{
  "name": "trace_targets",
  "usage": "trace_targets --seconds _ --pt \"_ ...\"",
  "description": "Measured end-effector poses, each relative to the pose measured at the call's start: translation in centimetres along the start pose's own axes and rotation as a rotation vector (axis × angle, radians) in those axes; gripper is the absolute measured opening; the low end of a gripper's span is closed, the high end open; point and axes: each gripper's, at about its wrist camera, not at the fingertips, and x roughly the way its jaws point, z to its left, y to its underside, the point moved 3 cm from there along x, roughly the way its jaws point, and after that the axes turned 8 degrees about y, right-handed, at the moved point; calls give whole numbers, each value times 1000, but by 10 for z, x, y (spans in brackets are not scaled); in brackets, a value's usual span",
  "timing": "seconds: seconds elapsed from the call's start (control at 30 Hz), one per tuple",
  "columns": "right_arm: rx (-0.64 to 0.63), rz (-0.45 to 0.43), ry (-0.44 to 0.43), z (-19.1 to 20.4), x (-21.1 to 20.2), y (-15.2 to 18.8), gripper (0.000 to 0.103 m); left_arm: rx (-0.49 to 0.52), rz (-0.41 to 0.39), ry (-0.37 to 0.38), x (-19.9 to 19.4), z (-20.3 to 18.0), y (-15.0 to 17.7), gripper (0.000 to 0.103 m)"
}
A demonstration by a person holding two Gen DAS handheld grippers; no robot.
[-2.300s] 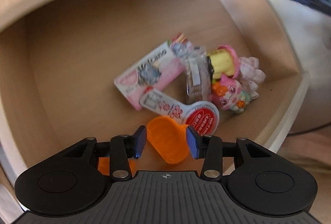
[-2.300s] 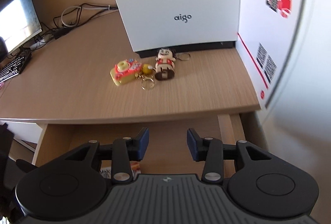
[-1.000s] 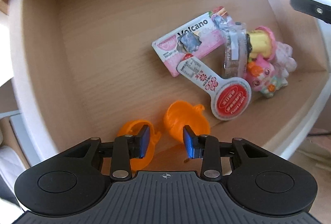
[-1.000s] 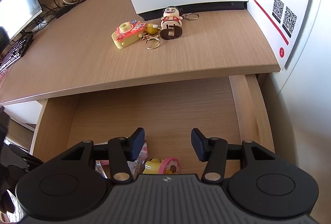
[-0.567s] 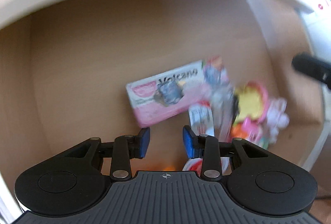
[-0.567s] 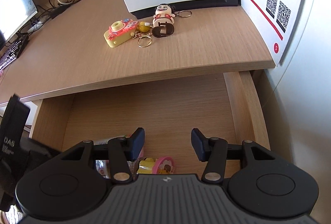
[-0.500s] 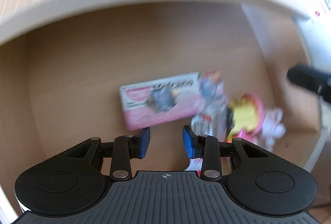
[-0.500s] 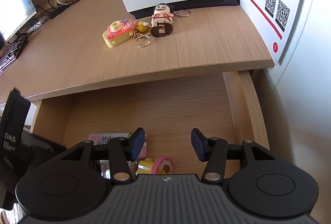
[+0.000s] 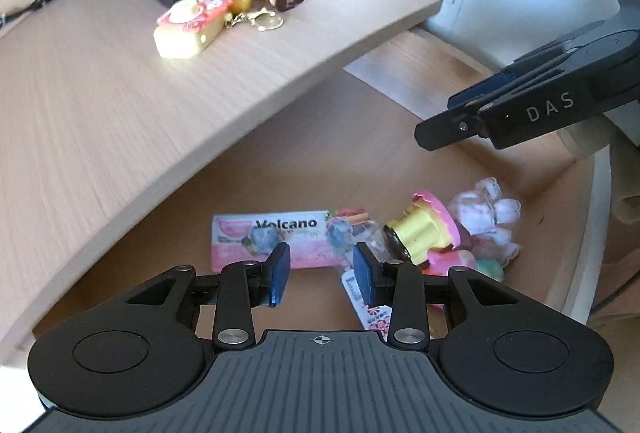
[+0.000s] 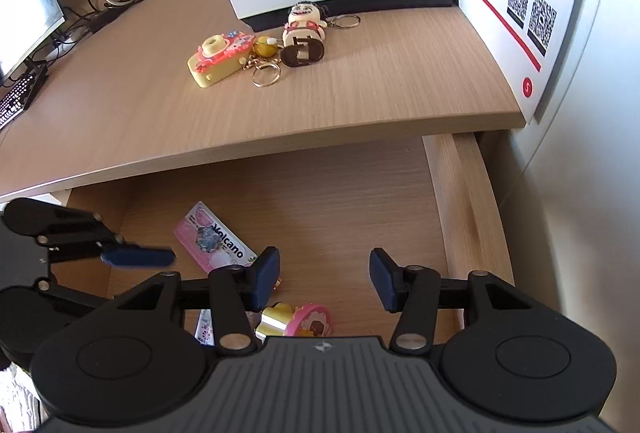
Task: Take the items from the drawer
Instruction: 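Reach the left tool into the drawer and grasp the red-white tube, then lift the red-white tube out with the left tool while the right grasps the clear packet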
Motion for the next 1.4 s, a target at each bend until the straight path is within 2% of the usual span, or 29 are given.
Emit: trace_targets --seconds 0.07,0.13,0.17,0.23,0.33,0.47,0.53,0.6,0.67,0.77,0.97,1.03,1.13,1.17,1.23,1.27,1.4 --pt "-2 -1 5 0 -1 1 50 -97 72 62 7 0 3 38" --pt "-1 -3 5 0 -1 0 50 -214 106 135 17 0 4 38" --pt "1 -2 5 0 -1 0 50 -261 108 151 18 6 6 38" --pt "3 3 5 0 0 1 50 -335 109 138 29 10 8 38" --pt "0 6 3 1 0 1 50 -376 128 127 37 7 9 38" --pt "-3 9 -1 2 1 2 50 -345 228 117 62 -8 12 38" --pt "-12 8 6 3 1 2 50 -364 254 129 67 -7 14 29" --pt "-17 7 12 4 1 2 50 -434 249 132 59 0 16 25" --pt "-21 3 18 4 -2 1 50 -465 212 144 41 7 17 25" --pt "-17 13 14 6 -3 -3 50 -454 121 99 2 15 19 24" --pt "-32 108 -58 27 3 -4 50 -519 -97 49 -78 30 23 24" --pt "-35 180 -115 41 9 -1 50 -536 -154 27 -102 36 24 24" --pt "39 368 -218 56 30 10 50 -571 -221 14 -124 39 31 24" --pt "61 424 -220 60 37 14 50 -584 -239 11 -127 38 35 24" --pt "49 483 -152 66 51 23 50 -606 -261 10 -136 37 42 24" --pt "17 484 -97 69 57 25 47 -617 -268 11 -138 36 47 24" --pt "-85 442 32 89 70 18 49 -666 -267 10 -140 33 63 24"
